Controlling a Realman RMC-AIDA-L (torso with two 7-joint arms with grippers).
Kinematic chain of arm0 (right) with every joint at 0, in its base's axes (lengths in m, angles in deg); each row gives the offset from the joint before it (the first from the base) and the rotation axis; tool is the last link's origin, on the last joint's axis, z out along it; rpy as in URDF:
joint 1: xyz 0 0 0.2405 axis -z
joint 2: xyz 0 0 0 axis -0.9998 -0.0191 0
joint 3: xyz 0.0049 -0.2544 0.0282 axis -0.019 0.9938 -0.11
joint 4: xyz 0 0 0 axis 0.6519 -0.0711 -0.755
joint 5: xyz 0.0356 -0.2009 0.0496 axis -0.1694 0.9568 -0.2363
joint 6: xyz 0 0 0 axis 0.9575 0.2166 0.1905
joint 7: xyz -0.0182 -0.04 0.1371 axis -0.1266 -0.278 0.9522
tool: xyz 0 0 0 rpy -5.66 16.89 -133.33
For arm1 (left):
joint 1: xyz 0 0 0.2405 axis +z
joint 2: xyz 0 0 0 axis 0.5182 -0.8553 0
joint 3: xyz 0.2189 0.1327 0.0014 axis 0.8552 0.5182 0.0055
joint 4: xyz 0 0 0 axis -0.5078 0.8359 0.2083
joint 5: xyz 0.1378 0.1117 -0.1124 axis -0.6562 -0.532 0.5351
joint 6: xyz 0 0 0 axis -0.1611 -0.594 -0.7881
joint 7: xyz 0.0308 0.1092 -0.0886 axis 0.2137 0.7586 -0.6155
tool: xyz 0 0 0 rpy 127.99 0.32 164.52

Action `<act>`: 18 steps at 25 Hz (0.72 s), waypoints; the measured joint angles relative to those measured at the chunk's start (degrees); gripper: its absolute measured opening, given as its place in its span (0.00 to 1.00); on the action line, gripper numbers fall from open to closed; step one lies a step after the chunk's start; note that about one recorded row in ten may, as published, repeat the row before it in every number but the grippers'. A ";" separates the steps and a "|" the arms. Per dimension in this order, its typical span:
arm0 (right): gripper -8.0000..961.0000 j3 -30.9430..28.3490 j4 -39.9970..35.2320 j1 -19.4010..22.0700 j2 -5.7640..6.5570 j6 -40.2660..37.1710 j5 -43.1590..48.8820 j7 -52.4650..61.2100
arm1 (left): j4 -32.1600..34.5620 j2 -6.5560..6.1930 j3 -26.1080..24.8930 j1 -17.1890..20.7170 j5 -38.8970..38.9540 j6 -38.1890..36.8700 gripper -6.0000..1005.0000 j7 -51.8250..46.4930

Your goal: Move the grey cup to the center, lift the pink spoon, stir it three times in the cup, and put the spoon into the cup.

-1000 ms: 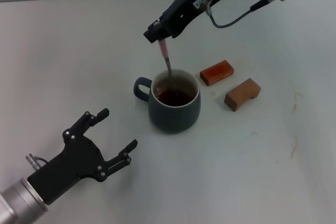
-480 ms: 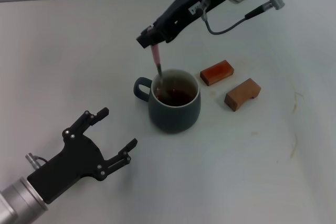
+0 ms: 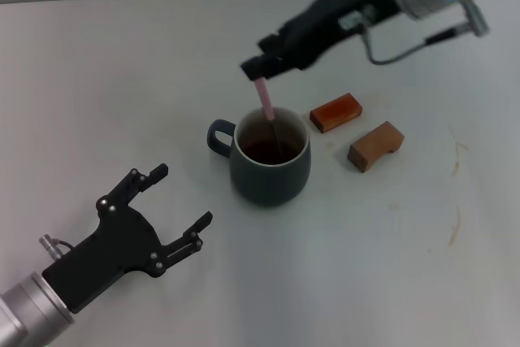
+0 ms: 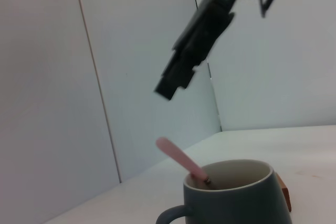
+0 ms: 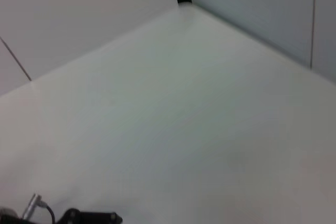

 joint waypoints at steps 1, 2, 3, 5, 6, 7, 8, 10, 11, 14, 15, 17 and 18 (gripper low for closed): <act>0.28 0.67 -3.05 3.63 -0.15 0.64 -2.07 -2.67 | -0.01 0.01 -0.01 -0.01 0.05 -0.01 0.85 0.00; 0.32 1.38 -5.22 6.96 -0.25 1.54 -4.50 -5.32 | -0.01 0.01 -0.02 -0.02 0.13 -0.01 0.85 -0.02; 0.35 2.18 -6.91 10.43 -0.31 2.67 -7.61 -8.91 | 0.01 0.00 -0.05 -0.04 0.26 -0.01 0.85 -0.04; 0.59 4.06 -9.00 19.01 -0.28 6.12 -17.96 -18.84 | 0.05 0.01 -0.12 -0.08 0.30 -0.01 0.85 -0.05; 0.62 4.76 -8.86 23.37 -0.27 7.52 -24.32 -25.17 | 0.07 0.00 -0.17 -0.10 0.31 -0.01 0.85 -0.06; 0.65 5.27 -8.26 26.60 -0.24 8.39 -29.69 -30.91 | 0.08 0.01 -0.20 -0.11 0.29 -0.01 0.85 -0.06; 0.68 5.69 -6.80 30.06 -0.26 8.68 -35.29 -38.20 | 0.08 0.01 -0.20 -0.11 0.29 -0.01 0.85 -0.06; 0.73 6.31 -2.48 35.23 -0.25 7.69 -44.03 -50.61 | 0.10 0.01 -0.38 -0.11 0.31 -0.01 0.85 -0.07; 0.76 6.67 0.59 37.21 -0.26 6.69 -47.46 -56.15 | 0.10 0.01 -0.38 -0.11 0.31 -0.01 0.85 -0.07; 0.76 6.74 10.30 39.96 -0.32 3.93 -53.01 -68.79 | 0.10 0.03 -1.37 -0.11 0.36 -0.01 0.85 -0.08; 0.76 6.58 13.92 40.28 -0.32 3.25 -54.06 -72.11 | 0.10 0.03 -1.37 -0.11 0.36 -0.01 0.85 -0.08; 0.76 6.35 21.14 40.07 -0.32 2.84 -54.98 -77.99 | -0.14 0.17 -1.36 -0.38 0.18 0.23 0.85 -0.13; 0.76 6.26 24.71 39.73 -0.31 2.78 -55.18 -81.15 | -0.13 0.19 -1.31 -0.47 0.14 0.31 0.85 -0.22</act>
